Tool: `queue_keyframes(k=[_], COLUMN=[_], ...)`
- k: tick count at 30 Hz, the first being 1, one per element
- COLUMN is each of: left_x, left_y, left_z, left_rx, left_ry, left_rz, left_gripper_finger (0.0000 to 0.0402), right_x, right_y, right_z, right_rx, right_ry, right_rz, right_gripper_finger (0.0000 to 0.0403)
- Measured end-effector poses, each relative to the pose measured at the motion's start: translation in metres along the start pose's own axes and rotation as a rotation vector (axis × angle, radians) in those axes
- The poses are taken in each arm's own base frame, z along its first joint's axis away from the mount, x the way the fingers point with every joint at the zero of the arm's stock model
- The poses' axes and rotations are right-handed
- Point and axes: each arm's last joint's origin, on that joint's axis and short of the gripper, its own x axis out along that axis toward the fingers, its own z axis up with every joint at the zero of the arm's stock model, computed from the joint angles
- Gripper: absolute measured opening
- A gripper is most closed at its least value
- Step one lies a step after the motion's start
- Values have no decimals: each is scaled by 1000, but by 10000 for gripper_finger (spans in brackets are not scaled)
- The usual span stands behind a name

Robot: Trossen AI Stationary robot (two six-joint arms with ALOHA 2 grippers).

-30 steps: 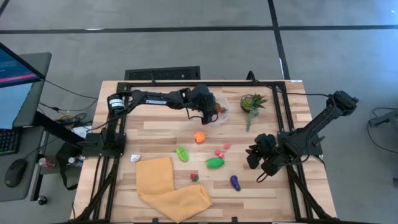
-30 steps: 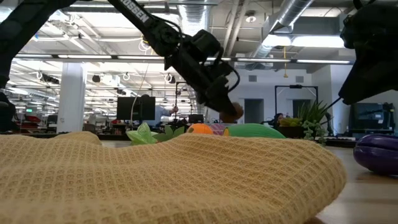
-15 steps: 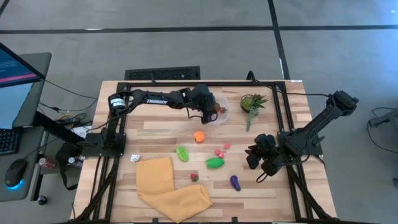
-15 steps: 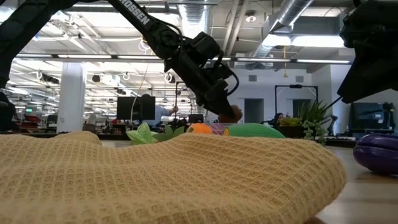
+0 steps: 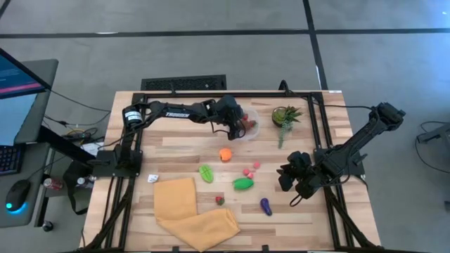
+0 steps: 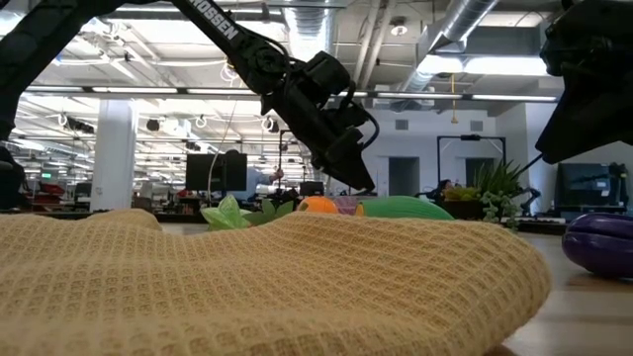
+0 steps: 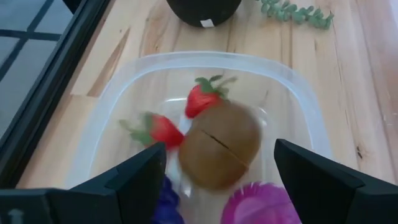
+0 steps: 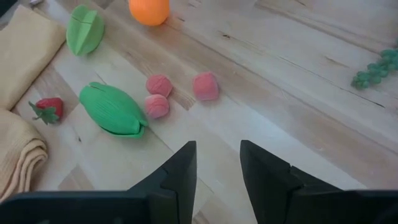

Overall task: Pick and placing Produce into tupperware
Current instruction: Put the kiwi in the transparent bin, then put the top peach in the transparent bin

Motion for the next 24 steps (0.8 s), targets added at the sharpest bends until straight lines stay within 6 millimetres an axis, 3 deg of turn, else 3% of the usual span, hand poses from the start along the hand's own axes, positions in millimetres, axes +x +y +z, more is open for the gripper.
queue_keyframes(k=[11,18,24], left_x=[-6,-44,-86], left_y=[-1,0,-2], left_z=[0,34,57], left_rx=[-14,16,41], left_ry=[32,93,299], left_rz=[-27,-129,-255], left_gripper_finger=[320,316,316], right_x=[0,0,0], right_y=[0,0,-6], right_z=[0,0,0], right_rx=[-1,-28,-104], right_ry=[0,-9,-17], right_rz=[0,-2,-53], right_gripper_finger=[144,146,143])
